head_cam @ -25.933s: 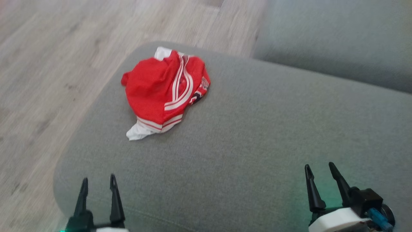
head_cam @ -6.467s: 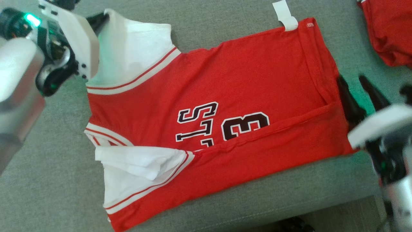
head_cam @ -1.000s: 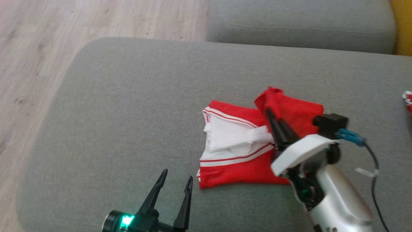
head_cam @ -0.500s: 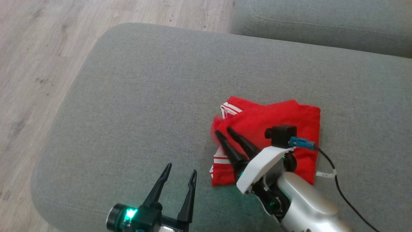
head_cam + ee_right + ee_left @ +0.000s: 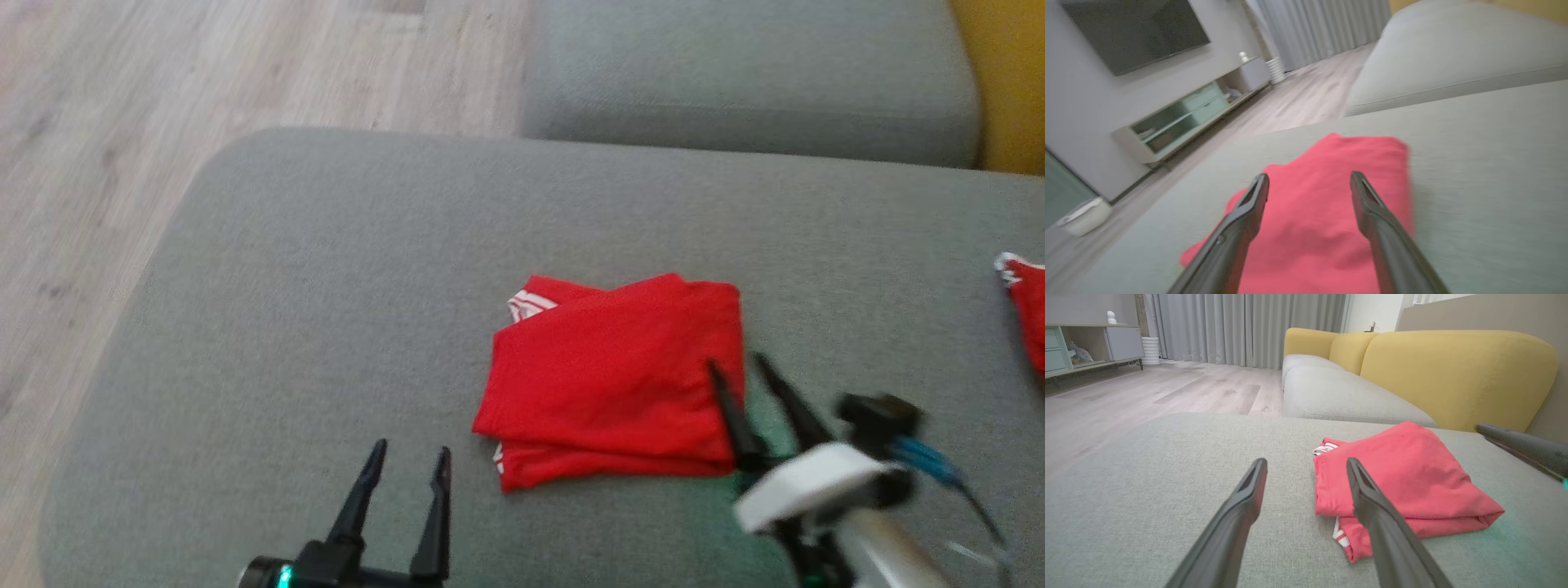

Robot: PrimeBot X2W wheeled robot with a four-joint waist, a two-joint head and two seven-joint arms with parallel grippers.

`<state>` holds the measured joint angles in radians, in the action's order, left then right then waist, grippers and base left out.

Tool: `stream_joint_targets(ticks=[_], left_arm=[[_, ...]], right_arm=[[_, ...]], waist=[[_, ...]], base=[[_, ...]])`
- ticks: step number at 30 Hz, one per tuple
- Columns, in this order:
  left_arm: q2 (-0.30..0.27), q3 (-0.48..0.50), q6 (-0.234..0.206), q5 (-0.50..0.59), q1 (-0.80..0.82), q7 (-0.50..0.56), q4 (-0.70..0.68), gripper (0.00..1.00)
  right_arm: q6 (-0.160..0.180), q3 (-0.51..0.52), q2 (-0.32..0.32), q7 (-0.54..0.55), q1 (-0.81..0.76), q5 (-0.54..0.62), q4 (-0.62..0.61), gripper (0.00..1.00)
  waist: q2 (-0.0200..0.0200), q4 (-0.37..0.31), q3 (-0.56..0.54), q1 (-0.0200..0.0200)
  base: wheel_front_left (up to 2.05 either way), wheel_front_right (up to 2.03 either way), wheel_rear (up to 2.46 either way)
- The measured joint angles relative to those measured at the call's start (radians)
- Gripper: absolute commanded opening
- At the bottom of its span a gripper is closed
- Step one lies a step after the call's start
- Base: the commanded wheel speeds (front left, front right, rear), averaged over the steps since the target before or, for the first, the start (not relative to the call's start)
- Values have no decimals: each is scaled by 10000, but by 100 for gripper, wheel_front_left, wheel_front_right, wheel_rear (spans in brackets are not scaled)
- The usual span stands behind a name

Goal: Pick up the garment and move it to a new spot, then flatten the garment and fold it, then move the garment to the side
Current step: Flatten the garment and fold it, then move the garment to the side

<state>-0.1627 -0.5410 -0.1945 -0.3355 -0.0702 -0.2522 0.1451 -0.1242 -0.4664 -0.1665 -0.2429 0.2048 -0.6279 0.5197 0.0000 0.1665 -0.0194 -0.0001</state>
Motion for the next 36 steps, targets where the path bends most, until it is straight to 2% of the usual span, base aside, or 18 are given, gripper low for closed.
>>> stream_joint_targets(ticks=[3,4,8,12,17,36], left_arm=[[48,337,-12,-96,-80,0,-6,100],[56,566,-84,-94,-142,0,10,100],[63,828,-98,-79,-314,0,82,100],[75,1281,-180,174,-722,0,84,100],[88,1574,-119,662,-1187,0,138,100],[527,2326,579,1459,-1485,0,445,100]], right_arm=[[0,2002,65,-50,-1078,882,-1103,100],[2,3053,253,-54,-1771,1695,-1856,100],[0,3858,575,-54,-2972,2734,-2529,100],[0,4036,738,-52,-4138,3816,-2984,100],[0,4096,763,-52,-4411,4322,-3162,100],[0,3864,794,-52,-4521,4535,-3126,100]], waist=[[0,-238,-268,0],[0,-389,-427,0],[0,-593,-664,-1],[0,-844,-929,-1],[0,-1006,-1162,-1],[0,-931,-1359,1]], base=[[0,0,0],[0,0,0],[0,0,0],[0,0,0],[0,0,0],[0,0,0]])
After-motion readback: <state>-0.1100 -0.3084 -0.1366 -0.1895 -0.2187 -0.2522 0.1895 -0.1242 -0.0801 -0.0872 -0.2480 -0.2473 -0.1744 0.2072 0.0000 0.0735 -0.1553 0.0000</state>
